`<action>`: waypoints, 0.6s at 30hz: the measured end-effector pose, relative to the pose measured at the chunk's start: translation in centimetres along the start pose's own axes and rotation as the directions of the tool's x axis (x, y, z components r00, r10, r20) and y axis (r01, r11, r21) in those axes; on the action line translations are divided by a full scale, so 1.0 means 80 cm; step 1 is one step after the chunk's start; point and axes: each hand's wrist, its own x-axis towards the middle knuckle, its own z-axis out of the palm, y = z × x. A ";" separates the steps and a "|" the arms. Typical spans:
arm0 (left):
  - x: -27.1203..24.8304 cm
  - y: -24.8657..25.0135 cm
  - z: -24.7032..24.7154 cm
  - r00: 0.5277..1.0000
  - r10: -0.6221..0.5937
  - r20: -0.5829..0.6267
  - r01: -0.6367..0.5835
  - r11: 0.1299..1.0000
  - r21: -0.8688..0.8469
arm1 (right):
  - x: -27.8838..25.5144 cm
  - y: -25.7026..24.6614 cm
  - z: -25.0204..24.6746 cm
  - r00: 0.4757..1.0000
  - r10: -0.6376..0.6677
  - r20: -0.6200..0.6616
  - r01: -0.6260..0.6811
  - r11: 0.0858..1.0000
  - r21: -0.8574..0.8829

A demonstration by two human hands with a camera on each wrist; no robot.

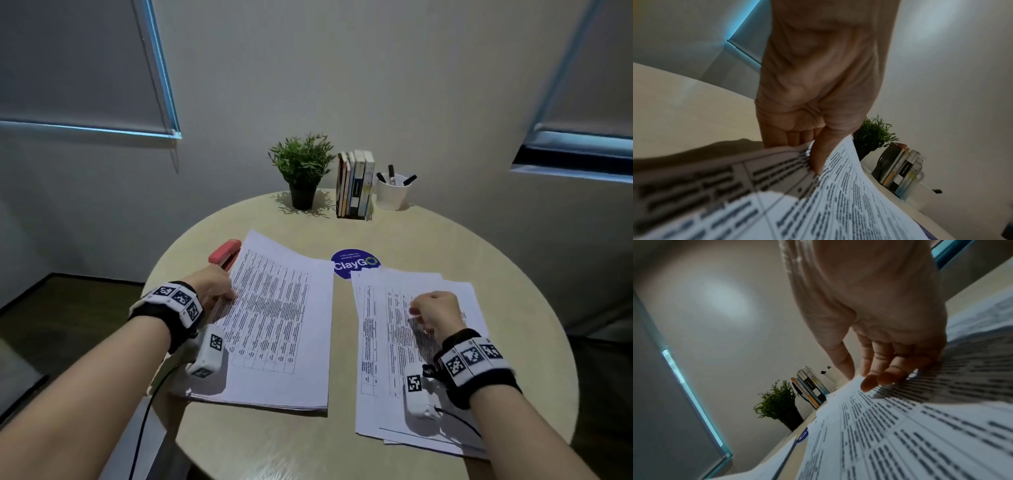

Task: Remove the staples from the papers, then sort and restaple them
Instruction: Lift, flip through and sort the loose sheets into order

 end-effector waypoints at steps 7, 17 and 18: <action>0.008 0.004 0.002 0.994 -0.076 -0.076 0.089 0.976 0.197 | 0.009 0.011 -0.006 0.992 0.126 0.027 -0.124 0.989 -0.082; 0.004 0.029 0.020 0.954 0.141 -0.263 0.011 0.865 0.502 | 0.023 0.019 -0.009 0.975 0.207 0.080 -0.198 0.974 -0.107; 0.002 0.040 0.027 0.945 0.214 -0.246 -0.083 0.888 0.453 | 0.023 0.018 -0.009 0.973 0.216 0.082 -0.207 0.972 -0.108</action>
